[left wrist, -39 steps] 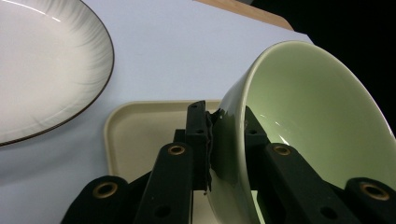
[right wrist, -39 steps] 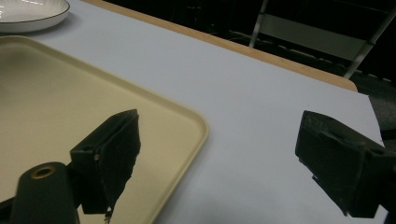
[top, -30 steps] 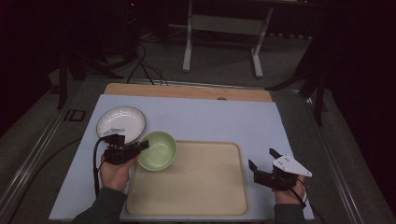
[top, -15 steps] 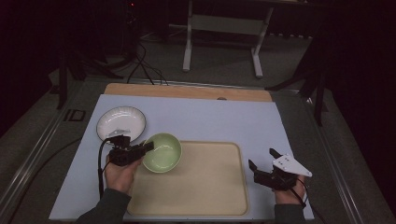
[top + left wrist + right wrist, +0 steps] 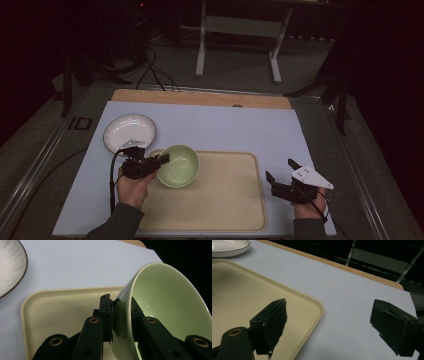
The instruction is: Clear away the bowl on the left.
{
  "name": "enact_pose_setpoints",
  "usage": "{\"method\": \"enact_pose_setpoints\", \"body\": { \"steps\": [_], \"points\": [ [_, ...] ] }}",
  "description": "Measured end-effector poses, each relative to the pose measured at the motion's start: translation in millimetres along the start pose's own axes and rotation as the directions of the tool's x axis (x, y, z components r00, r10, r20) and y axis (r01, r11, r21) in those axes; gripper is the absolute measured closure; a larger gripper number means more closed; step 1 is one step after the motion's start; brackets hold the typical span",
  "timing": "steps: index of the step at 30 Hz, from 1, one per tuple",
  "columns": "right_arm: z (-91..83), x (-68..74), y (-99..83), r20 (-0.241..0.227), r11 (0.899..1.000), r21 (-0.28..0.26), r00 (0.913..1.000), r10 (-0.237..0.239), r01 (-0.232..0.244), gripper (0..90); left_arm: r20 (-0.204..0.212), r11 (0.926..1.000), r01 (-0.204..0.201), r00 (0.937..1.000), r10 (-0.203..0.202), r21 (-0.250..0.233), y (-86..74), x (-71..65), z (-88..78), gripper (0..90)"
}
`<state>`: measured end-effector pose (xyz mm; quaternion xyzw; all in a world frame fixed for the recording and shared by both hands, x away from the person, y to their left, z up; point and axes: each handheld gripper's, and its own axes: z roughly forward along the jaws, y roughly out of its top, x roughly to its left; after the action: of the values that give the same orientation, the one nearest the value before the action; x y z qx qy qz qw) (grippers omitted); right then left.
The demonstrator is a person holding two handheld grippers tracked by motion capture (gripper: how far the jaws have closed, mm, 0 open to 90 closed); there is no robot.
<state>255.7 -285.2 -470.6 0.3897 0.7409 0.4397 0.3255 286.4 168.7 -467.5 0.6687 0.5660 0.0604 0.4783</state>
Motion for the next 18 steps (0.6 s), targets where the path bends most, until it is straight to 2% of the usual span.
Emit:
{"method": "enact_pose_setpoints", "body": {
  "steps": [18],
  "points": [
    [0.0,-0.5,0.0,0.002,1.0,0.0,1.0,-0.001,0.001,13.5,-0.002,0.9997,-0.014,0.9999,0.014,0.018,-6.0,-7.1,12.4,80.0]
  ]
}}
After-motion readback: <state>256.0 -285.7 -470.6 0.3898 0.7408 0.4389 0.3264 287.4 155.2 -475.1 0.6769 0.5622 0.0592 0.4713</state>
